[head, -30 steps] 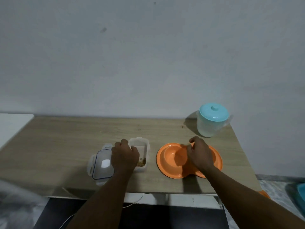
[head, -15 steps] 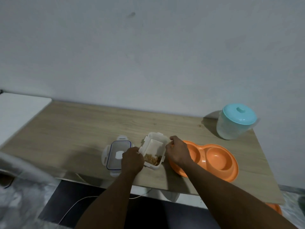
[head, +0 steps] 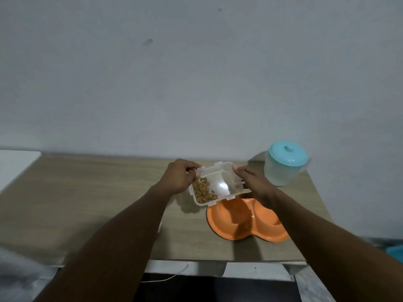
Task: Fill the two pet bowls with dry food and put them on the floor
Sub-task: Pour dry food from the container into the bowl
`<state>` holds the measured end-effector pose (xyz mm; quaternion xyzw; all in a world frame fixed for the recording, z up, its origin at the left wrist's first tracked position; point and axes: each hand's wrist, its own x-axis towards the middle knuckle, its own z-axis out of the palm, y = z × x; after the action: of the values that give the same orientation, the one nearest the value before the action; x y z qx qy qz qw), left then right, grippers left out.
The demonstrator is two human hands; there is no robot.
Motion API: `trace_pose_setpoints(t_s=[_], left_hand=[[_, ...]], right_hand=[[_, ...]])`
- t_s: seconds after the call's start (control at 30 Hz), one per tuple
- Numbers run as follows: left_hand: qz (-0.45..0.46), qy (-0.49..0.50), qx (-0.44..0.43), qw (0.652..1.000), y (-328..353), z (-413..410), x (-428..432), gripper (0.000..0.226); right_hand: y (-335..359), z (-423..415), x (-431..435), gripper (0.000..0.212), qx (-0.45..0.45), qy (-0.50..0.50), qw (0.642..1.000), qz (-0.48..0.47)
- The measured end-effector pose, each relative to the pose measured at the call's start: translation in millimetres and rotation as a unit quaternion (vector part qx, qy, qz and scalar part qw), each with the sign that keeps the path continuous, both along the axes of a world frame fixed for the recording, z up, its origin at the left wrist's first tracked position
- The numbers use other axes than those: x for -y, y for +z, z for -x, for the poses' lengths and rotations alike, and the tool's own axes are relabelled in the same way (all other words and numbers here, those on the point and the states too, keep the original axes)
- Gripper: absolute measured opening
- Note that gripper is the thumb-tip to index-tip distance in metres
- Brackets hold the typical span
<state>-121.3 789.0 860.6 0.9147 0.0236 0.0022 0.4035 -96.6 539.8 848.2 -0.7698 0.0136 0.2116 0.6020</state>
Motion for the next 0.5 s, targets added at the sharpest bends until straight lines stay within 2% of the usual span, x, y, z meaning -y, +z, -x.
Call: trace_pose_setpoints(t_s=[0.13,0.27,0.37,0.5], left_hand=[[0.022,-0.037,-0.011,0.999,8.6,-13.4,43.8,0.027],[0.054,-0.052,-0.009,0.997,4.0,-16.8,78.7,0.026],[0.079,-0.011,-0.045,0.996,-7.6,-13.2,91.9,0.037],[0.046,-0.012,-0.158,0.986,-40.6,3.8,84.2,0.078]], right_hand=[[0.0,2.4,43.6,0.047,-0.050,-0.048,0.995,-0.070],[-2.7,7.3,73.4,0.047,-0.050,-0.079,0.992,-0.080],[-5.2,7.6,86.0,0.045,0.014,-0.114,0.993,-0.020],[-10.1,8.1,92.9,0.054,0.148,-0.137,0.975,0.093]])
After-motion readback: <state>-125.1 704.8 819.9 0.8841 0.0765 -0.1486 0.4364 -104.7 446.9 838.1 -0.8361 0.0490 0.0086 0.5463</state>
